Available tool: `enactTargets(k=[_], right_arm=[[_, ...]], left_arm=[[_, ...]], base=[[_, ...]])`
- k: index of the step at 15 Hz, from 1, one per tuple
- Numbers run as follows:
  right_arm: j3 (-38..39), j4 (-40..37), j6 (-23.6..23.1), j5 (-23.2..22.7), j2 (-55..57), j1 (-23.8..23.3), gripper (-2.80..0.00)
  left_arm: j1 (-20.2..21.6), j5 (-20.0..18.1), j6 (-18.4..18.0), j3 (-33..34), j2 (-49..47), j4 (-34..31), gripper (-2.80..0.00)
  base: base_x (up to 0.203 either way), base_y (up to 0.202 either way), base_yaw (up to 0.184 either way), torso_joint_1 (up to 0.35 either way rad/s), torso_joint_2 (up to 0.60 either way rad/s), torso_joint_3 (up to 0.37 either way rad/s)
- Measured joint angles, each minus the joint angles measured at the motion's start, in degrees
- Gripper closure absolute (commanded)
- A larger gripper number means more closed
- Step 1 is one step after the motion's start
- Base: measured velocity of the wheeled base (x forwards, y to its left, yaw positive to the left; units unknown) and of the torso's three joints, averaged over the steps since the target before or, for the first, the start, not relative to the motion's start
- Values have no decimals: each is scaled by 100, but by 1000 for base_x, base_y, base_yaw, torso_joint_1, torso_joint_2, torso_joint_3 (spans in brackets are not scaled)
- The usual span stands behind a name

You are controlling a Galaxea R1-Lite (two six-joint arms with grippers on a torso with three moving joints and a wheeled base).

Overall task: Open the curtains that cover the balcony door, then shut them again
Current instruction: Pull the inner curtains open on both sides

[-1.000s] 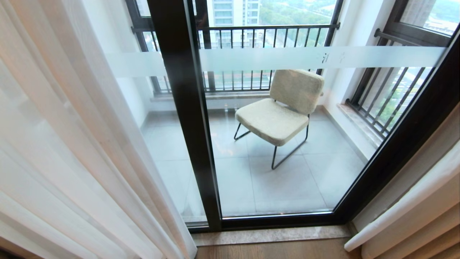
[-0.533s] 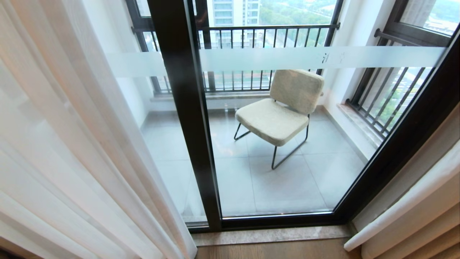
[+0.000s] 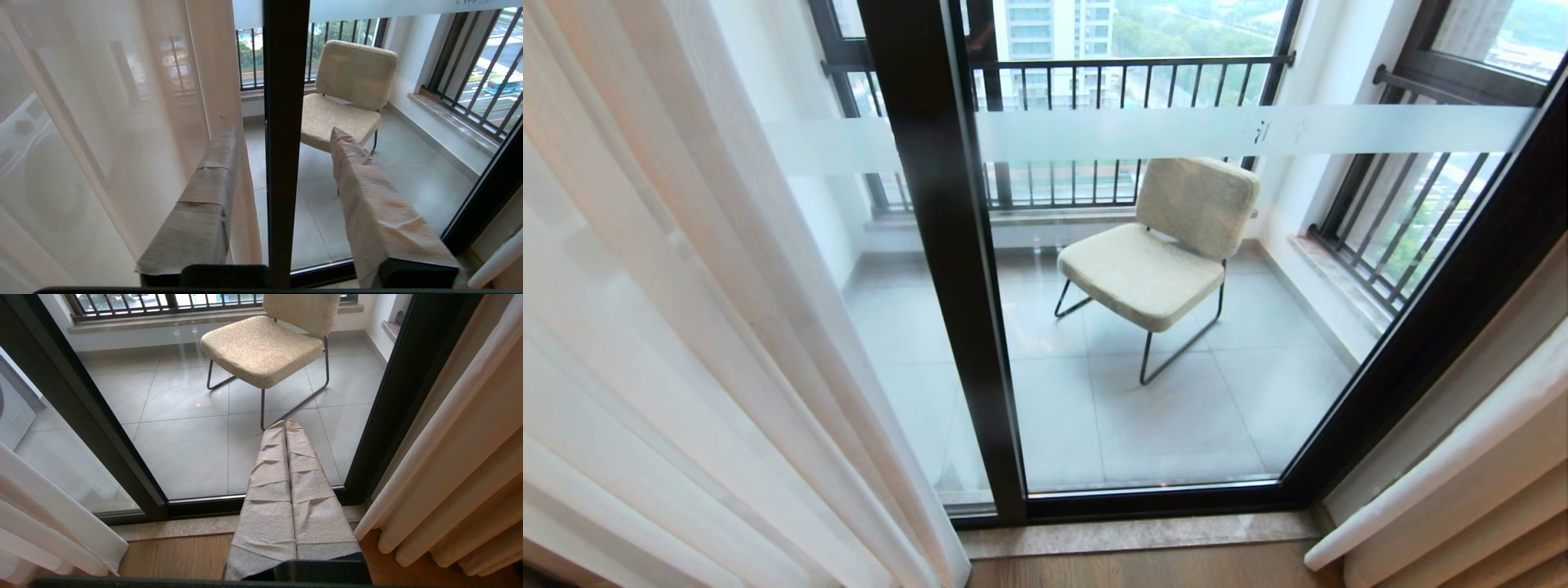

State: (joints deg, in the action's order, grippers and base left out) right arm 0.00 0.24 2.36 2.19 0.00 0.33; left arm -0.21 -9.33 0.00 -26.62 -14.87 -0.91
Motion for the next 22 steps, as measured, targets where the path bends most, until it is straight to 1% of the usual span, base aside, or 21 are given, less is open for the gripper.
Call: enactTargets(k=[4,7,12,16,20,22], right_arm=[[0,-2,0,0,0,-2,0],[0,-2,0,0,0,2,0],[0,0,0,0,0,-2,0],[0,-4,0,0,0,0,0],[0,0,0,0,0,0,0],[0,-2,0,0,0,-2,0]], left_arm=[[5,145,-11,-496,-1138,792,-280],[11,266,-41,-1075,-2235,1478,-280],[5,299,-51,-2044,-3887,2532,-280],[10,300,-96,-2572,-4815,2739,-280],[7,346,-63,-2973,-5612,3346,-280],[16,396,-66,-3195,-5926,3414,-280]], base=[[0,0,0,0,0,0],[0,0,0,0,0,0],[0,0,0,0,0,0],[0,0,0,0,0,0],[0,0,0,0,0,0],[0,0,0,0,0,0]])
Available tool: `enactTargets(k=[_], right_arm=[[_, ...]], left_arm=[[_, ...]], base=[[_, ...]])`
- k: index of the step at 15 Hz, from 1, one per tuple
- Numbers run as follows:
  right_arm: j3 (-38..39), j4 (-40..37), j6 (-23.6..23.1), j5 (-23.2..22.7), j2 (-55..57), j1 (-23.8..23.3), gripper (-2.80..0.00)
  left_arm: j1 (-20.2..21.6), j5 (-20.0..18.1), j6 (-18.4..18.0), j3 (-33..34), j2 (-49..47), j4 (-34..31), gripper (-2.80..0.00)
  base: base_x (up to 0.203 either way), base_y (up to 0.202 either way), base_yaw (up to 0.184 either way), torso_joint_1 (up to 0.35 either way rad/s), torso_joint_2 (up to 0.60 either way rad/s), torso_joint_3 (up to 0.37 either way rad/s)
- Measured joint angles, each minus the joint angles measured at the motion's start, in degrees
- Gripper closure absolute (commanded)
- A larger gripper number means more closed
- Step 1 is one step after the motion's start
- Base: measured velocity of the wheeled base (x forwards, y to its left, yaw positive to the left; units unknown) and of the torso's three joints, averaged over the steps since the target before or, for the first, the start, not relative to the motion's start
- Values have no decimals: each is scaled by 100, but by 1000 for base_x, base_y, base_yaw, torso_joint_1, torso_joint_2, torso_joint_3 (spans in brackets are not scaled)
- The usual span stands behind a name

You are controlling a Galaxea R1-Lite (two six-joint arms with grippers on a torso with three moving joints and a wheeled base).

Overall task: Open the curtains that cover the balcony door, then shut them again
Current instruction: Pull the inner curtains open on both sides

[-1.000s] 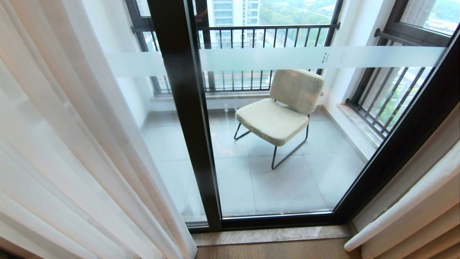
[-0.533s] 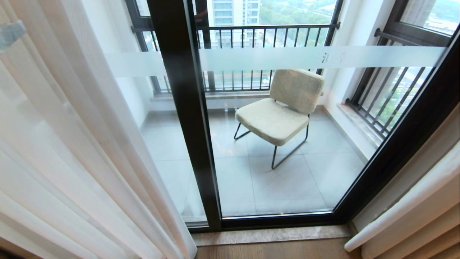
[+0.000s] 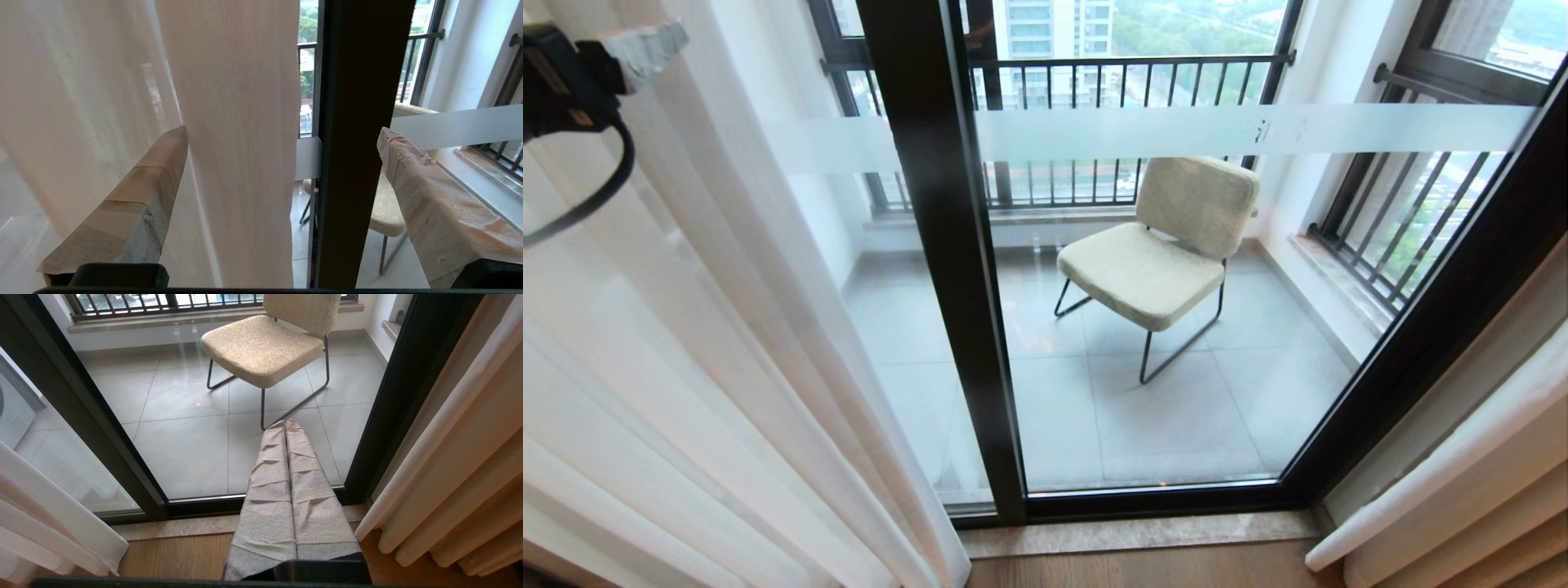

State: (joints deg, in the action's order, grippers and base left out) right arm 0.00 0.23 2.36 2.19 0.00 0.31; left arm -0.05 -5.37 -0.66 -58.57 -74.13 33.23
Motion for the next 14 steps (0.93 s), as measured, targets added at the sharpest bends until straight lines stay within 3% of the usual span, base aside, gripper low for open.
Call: enactTargets(k=[7,8,14], right_arm=[[0,2,-1,0,0,2,0],[0,2,0,0,0,2,0],[0,-1,0,0,0,2,0]], left_arm=[[-2,119,-121,-204,-398,11,-280],[-2,119,-124,-204,-409,16,0],[47,173,-179,-201,-469,130,0]], base=[[0,0,0,0,0,0],[0,0,0,0,0,0],[0,0,0,0,0,0]])
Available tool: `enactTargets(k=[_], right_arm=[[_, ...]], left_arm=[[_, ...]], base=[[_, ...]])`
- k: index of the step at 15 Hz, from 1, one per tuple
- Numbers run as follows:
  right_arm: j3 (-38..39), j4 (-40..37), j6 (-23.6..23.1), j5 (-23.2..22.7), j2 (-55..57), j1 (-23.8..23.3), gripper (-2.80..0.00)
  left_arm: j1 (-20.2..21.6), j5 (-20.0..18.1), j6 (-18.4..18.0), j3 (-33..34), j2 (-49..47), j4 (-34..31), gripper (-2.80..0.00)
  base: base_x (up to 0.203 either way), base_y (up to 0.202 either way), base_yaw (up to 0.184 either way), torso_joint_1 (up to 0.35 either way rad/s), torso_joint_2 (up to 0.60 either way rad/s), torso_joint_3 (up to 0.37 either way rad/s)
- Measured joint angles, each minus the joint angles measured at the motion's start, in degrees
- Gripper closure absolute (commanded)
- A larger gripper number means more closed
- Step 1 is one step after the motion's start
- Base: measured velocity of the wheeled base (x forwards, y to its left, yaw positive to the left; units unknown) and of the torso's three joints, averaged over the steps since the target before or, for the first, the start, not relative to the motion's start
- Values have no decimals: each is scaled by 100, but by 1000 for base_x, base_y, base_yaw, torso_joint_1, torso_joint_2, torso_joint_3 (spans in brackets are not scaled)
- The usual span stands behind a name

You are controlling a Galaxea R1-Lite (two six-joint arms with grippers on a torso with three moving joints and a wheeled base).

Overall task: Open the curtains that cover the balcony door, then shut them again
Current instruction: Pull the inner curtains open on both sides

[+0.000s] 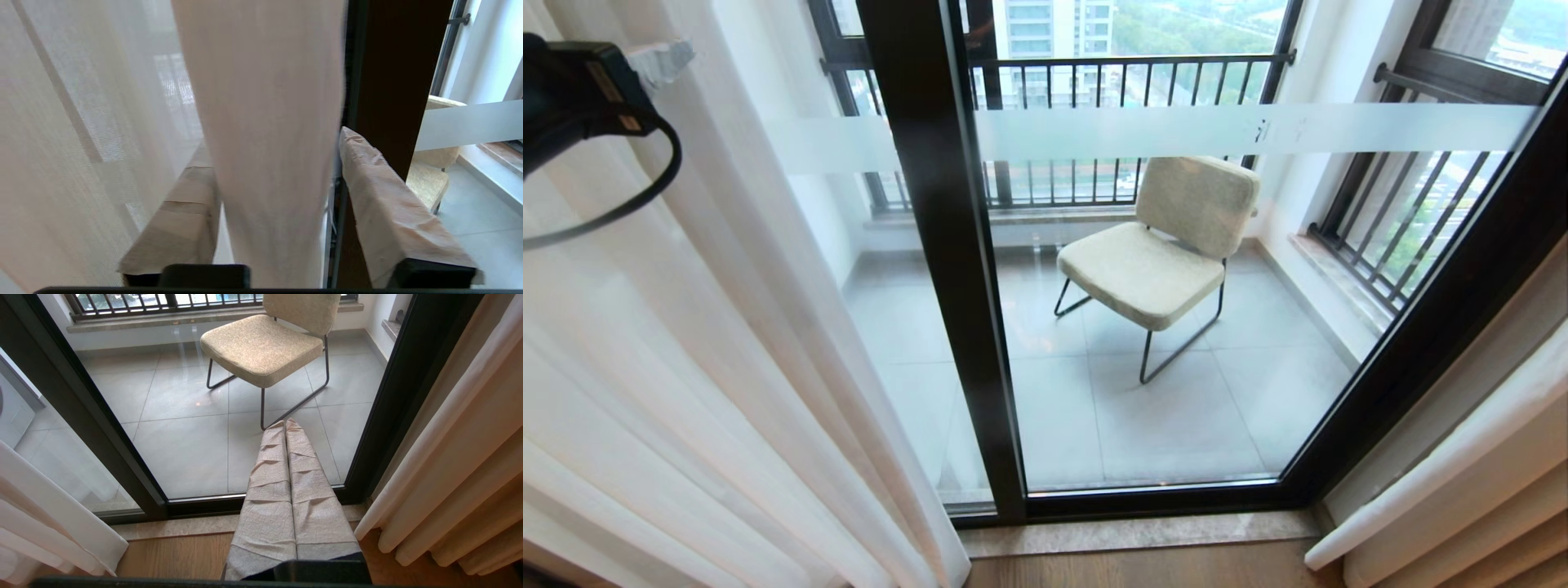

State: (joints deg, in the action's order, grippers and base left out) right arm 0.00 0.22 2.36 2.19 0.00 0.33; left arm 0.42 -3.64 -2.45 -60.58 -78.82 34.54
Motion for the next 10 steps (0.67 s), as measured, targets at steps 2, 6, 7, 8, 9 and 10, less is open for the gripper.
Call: enactTargets(k=[2,6,7,8,9,10], right_arm=[[0,0,-1,0,0,-2,0],[0,0,0,0,0,-2,0],[0,0,0,-2,0,0,0],[0,2,0,-1,0,0,0],[0,0,0,0,0,0,0],[0,0,-2,0,0,0,0]], left_arm=[[27,-1,0,-4,-34,62,0],[82,6,5,-6,-113,228,0],[98,3,9,-15,-129,239,0],[106,4,11,-15,-138,245,0],[114,6,9,-15,-146,247,0],[117,6,15,-15,-150,250,0]], base=[[0,0,0,0,0,0],[0,0,0,0,0,0],[0,0,0,0,0,0],[0,0,0,0,0,0],[0,0,0,0,0,0],[0,0,0,0,0,0]])
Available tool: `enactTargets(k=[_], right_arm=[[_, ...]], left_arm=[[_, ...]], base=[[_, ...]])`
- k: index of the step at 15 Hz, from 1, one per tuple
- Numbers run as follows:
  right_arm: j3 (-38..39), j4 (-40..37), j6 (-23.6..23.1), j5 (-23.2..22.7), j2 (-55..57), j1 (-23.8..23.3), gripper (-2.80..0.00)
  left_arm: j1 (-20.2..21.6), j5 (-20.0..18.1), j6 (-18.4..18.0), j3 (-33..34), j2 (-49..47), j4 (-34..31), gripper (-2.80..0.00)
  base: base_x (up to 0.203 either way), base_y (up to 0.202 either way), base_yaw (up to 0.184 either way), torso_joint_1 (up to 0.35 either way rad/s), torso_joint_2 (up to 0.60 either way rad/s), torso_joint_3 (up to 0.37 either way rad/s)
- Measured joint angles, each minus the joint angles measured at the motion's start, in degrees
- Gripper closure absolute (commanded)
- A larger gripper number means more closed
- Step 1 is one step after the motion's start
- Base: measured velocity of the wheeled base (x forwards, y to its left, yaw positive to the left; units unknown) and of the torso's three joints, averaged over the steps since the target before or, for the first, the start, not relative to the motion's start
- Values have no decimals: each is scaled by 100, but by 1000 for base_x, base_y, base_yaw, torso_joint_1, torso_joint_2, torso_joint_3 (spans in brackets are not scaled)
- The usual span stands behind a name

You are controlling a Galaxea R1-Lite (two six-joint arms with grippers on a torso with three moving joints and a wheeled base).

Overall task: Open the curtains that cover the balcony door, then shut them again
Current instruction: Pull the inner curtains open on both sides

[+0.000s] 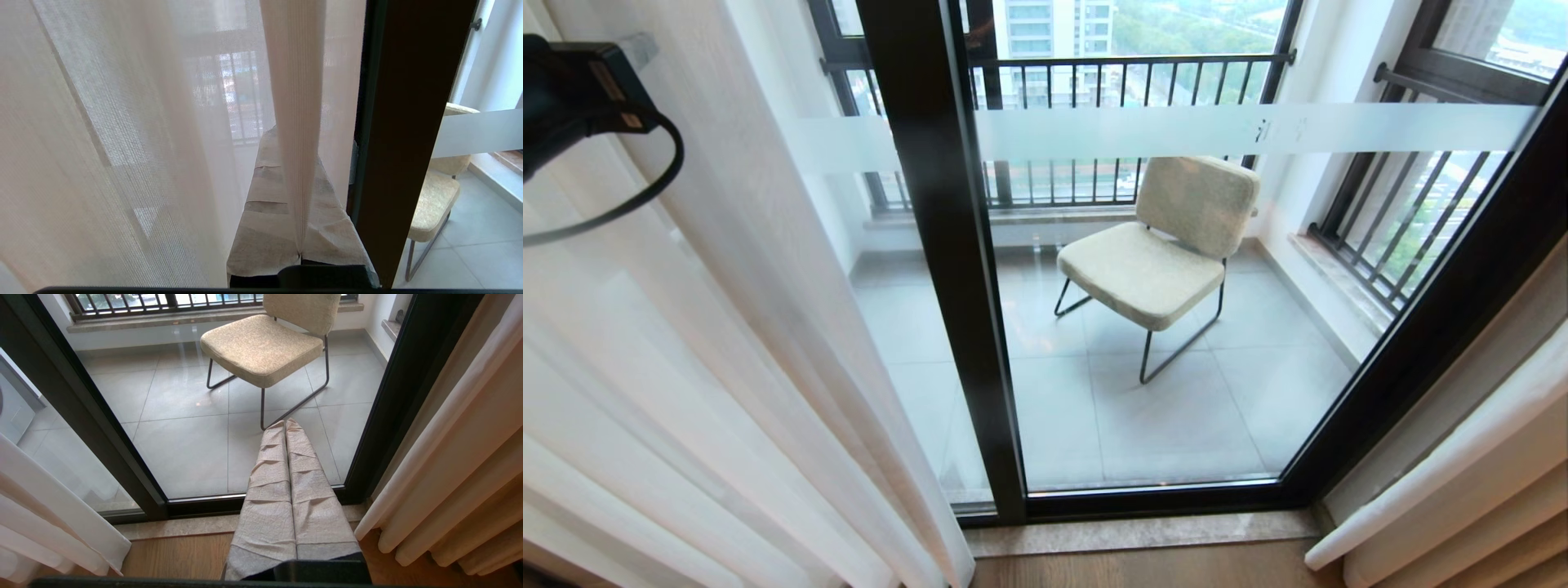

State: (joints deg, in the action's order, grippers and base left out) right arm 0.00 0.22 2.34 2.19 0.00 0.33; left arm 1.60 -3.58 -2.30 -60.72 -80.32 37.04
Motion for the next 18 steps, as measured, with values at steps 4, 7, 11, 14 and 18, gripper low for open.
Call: enactTargets(k=[4,7,11,14,18], right_arm=[[0,2,1,-1,0,-2,0],[0,4,2,0,0,-1,0],[0,0,2,0,0,-2,0],[0,0,0,-2,0,0,0],[0,2,2,0,0,-2,0]], left_arm=[[7,0,2,0,-10,4,0],[16,3,7,20,-7,6,0],[20,30,23,11,-7,-5,0],[277,45,44,11,15,-10,0],[652,-7,230,28,37,-7,0]], base=[[0,0,0,0,0,0],[0,0,0,0,0,0],[0,0,0,0,0,0],[0,0,0,0,0,0],[0,0,0,0,0,0]])
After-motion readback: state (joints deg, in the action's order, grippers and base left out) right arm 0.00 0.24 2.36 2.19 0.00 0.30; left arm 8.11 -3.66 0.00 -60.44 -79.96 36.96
